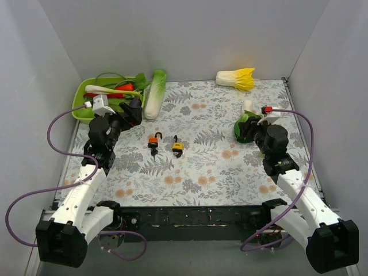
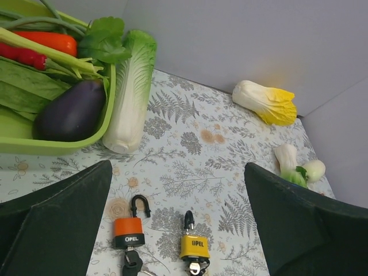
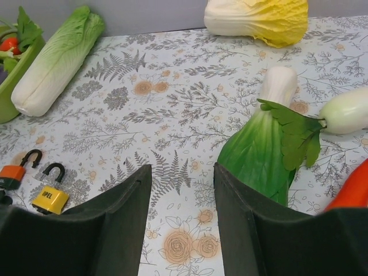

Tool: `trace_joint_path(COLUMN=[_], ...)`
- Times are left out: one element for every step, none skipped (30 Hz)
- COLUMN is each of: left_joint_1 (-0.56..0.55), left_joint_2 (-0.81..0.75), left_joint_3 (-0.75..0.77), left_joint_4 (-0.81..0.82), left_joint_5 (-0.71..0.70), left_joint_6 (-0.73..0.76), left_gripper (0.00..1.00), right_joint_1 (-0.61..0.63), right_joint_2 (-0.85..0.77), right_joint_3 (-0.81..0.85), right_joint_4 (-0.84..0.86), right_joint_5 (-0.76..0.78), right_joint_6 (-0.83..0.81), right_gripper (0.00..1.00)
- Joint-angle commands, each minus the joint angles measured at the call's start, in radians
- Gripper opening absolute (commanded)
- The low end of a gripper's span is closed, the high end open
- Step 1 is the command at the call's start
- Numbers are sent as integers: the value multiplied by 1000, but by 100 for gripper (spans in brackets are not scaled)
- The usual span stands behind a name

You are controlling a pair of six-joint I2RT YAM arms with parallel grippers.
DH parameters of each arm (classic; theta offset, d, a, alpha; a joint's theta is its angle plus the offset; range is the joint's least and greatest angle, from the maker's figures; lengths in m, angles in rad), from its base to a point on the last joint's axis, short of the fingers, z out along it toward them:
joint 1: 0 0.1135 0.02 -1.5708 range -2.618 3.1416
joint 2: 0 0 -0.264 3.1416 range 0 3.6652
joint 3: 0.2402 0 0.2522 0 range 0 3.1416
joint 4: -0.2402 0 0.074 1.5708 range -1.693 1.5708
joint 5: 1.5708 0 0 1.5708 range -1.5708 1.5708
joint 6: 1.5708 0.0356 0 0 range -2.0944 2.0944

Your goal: Unlock with the key

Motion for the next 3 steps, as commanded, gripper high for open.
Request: trace_joint_path(left_joint_1=[2,2,2], left_joint_2=[-21,-14,-9], left_joint_3=[-11,-6,-5], left_joint_4=[24,17,10], left_joint_5=[-26,-27,-30], left_joint_6=[2,-4,-10], left_gripper=[98,98,98], right_joint_1=[-4,-4,-4], right_joint_2=[-9,-9,-10], right_joint_3=[0,-3,-5], right_joint_4=[64,66,67], right_joint_5=[20,20,20], right_joint_6=[-22,-21,-19], right_gripper=[55,55,55])
